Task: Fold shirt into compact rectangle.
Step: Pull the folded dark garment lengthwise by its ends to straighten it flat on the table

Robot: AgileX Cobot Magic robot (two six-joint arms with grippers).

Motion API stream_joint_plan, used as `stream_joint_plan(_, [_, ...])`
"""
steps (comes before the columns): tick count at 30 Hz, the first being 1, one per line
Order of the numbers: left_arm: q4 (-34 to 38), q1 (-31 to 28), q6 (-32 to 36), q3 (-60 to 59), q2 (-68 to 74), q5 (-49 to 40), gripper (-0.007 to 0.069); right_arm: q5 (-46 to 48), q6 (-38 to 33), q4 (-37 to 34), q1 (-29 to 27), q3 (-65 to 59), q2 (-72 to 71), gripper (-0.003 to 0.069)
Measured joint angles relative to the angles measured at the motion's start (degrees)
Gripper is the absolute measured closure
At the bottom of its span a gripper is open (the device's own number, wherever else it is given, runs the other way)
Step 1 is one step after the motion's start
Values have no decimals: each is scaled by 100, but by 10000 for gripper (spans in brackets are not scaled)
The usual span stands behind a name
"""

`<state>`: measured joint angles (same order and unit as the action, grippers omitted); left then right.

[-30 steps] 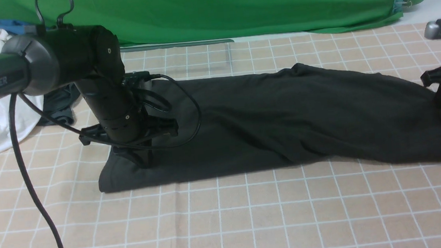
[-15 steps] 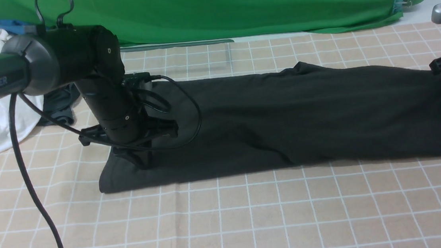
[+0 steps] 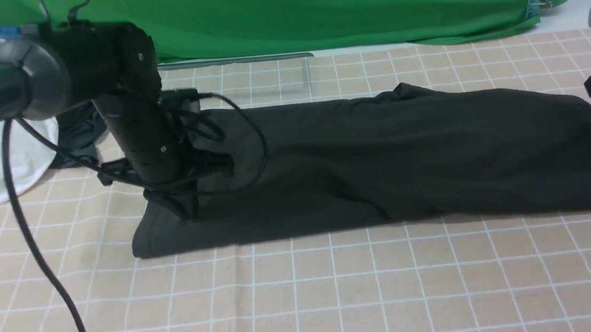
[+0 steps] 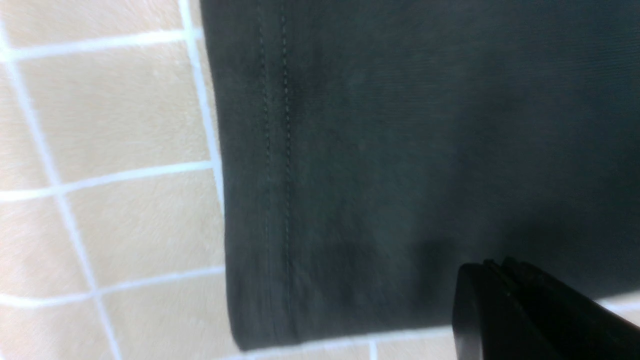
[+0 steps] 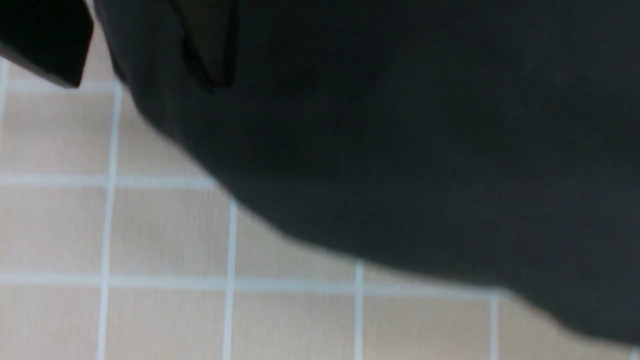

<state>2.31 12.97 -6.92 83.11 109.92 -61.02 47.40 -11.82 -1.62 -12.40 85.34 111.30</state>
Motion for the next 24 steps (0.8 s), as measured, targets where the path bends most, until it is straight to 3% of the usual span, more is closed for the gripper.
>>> stream_joint_plan(5, [0,0,-82,-135,-499,62,612,645,196,10,-18,0,-416,321])
stream_joint_plan(10, [-42,0,-254,-926,-760,519,612,1644,234,25,-24,0,-513,452])
stream_joint_plan(16, [-81,0,-371,-1392,-603,1296,612,1969,320,25,-80,0,-508,582])
stream_joint_plan(20, [-86,0,-459,-1392,-513,1463,612,1875,648,25,-291,-68,-448,503])
stream_joint_plan(21, [-86,-12,-466,-1392,-474,1477,612,1850,733,33,-434,-141,-386,390])
stream_joint_plan(22, [-86,-20,-466,-1392,-466,1479,612,1848,742,39,-466,-165,-378,376])
stream_joint_plan(24, [-12,-70,-466,-1392,-423,1484,612,1782,763,68,-626,-332,-282,211])
